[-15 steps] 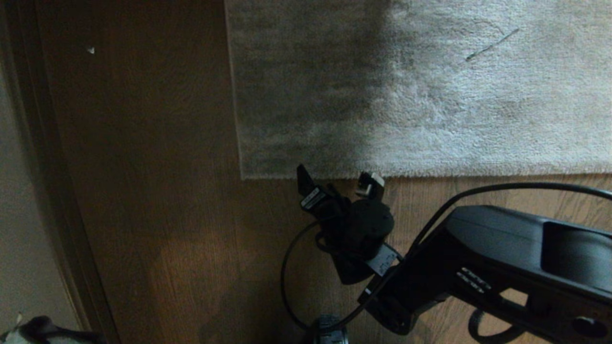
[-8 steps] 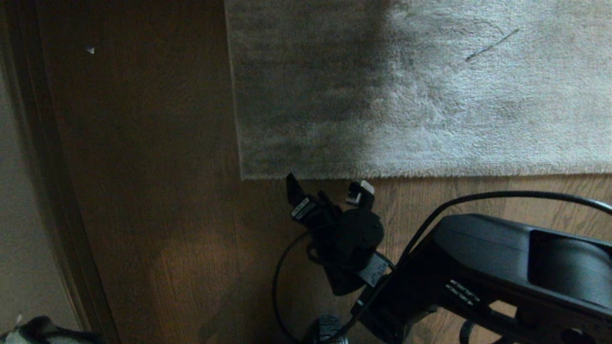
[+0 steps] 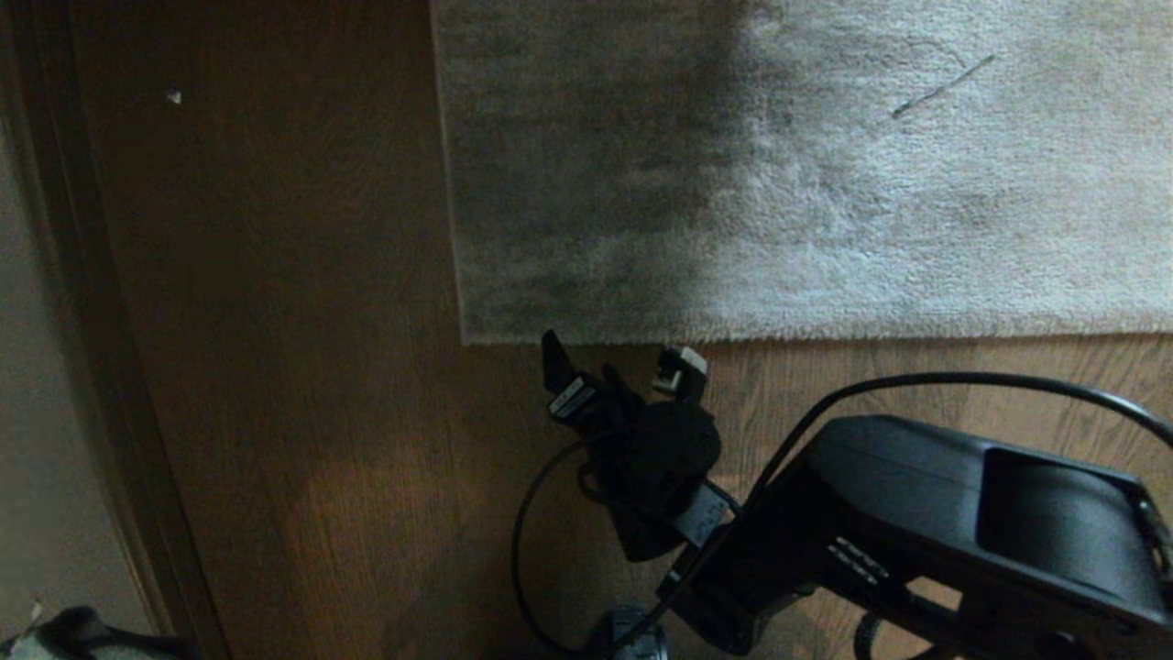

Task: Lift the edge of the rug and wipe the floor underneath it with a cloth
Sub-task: Lift up the carpet

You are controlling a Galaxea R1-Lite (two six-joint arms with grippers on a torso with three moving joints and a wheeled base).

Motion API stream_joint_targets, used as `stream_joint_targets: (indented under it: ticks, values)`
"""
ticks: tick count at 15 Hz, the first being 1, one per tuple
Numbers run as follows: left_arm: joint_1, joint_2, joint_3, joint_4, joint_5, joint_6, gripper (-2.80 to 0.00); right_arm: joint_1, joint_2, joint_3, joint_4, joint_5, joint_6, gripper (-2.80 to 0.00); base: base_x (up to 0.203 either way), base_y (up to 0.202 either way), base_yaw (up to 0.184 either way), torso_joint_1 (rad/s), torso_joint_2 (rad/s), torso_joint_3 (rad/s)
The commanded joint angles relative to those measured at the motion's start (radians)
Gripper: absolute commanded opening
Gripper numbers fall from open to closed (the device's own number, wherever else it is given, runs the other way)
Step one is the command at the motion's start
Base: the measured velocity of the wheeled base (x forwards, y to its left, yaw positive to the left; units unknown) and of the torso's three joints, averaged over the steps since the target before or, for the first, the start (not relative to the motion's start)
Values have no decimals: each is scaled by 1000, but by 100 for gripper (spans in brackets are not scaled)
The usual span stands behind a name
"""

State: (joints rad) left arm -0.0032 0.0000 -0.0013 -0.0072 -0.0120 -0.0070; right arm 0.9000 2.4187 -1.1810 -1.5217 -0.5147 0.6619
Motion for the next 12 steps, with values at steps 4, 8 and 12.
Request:
stream_joint_targets:
  ticks: [4, 8, 12]
  values:
    - [0, 0, 0, 0, 0, -1, -280, -23, 42, -57, -48, -2, -7, 0, 0, 0, 0, 0, 0, 0]
    - [0, 0, 0, 0, 0, -1, -280, -71, 46, -84, -48, 12, -6, 0, 0, 0, 0, 0, 0, 0]
    - [0, 0, 1, 0, 0, -1, -280, -103, 31, -85, -48, 12, -8, 0, 0, 0, 0, 0, 0, 0]
